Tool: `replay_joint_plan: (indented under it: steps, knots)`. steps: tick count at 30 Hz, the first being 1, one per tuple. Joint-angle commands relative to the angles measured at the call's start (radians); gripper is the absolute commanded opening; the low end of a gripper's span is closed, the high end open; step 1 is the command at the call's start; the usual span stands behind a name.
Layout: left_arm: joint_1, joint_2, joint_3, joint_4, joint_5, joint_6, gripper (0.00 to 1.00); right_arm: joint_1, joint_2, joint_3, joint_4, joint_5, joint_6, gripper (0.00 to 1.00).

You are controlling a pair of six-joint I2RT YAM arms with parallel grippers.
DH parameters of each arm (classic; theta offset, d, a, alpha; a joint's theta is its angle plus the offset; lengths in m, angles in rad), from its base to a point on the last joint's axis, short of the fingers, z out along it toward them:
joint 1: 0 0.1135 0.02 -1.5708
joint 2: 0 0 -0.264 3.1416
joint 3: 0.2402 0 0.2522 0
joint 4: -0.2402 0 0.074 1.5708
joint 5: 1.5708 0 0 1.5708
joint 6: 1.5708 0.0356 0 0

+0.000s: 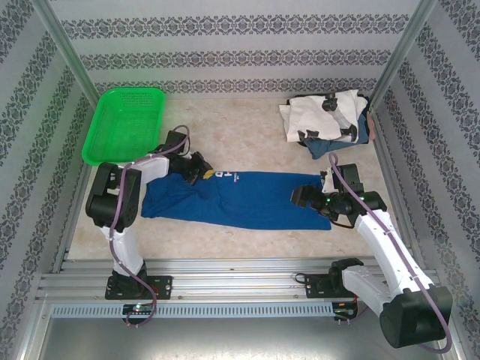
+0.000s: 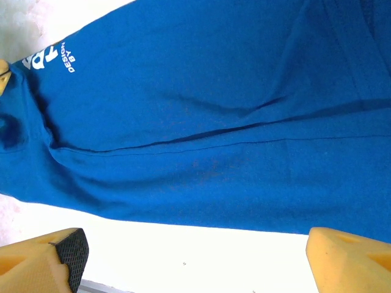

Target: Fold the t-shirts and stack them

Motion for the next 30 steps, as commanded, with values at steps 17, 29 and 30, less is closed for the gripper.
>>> replay_joint_plan:
  steps: [17,29,30]
  knots:
    - [0.031,-0.699,-0.434,-0.257,-0.329,0.135,0.44,0.196,0.209,0.005,0.139,0.147,0.239,0.84]
    - [0.229,-0.697,-0.625,-0.377,-0.586,0.192,0.31,0.184,0.532,0.071,0.078,0.406,0.397,0.56]
    - [0.262,-0.703,-0.643,-0.388,-0.584,0.2,0.32,0.182,0.542,0.073,0.069,0.431,0.406,0.56]
